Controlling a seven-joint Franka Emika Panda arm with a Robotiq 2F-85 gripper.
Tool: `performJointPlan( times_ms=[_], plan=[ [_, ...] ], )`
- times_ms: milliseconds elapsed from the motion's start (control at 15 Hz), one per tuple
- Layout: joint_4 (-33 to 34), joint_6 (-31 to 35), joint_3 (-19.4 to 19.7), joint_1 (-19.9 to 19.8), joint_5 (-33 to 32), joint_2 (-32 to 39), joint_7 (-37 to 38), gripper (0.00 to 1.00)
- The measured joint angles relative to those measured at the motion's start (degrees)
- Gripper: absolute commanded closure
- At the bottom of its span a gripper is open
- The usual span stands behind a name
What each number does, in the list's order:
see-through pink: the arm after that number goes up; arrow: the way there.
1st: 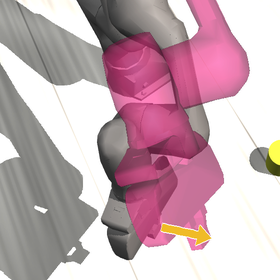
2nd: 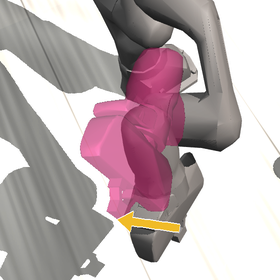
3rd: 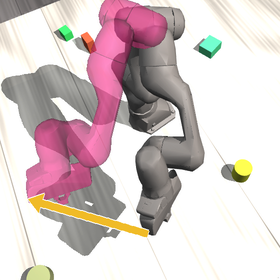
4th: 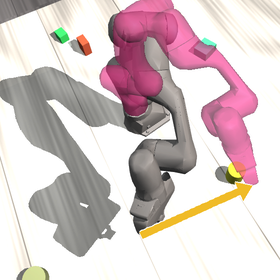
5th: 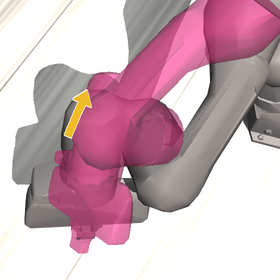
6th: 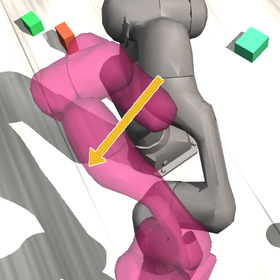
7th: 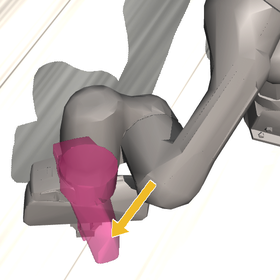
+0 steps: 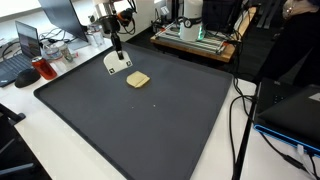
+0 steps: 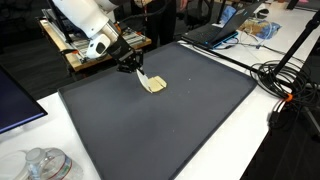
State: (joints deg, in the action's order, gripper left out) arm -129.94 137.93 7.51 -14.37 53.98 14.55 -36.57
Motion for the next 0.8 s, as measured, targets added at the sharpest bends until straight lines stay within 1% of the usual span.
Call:
performJointPlan(
  times_ms=[200, 333, 467, 800],
  plan=[
    [-0.23, 0.00, -0.10, 0.34, -0.41, -0.06, 0.11, 0.99],
    [-0.24, 0.00, -0.28, 1.31, -2.07, -0.53, 1.22, 0.99],
    [-0.33, 0.27, -0.42, 2.93, -6.25, -1.56, 4.26, 0.99],
    [-0.67, 2.13, -1.74, 6.92, -19.02, -5.50, 13.46, 0.99]
  ],
)
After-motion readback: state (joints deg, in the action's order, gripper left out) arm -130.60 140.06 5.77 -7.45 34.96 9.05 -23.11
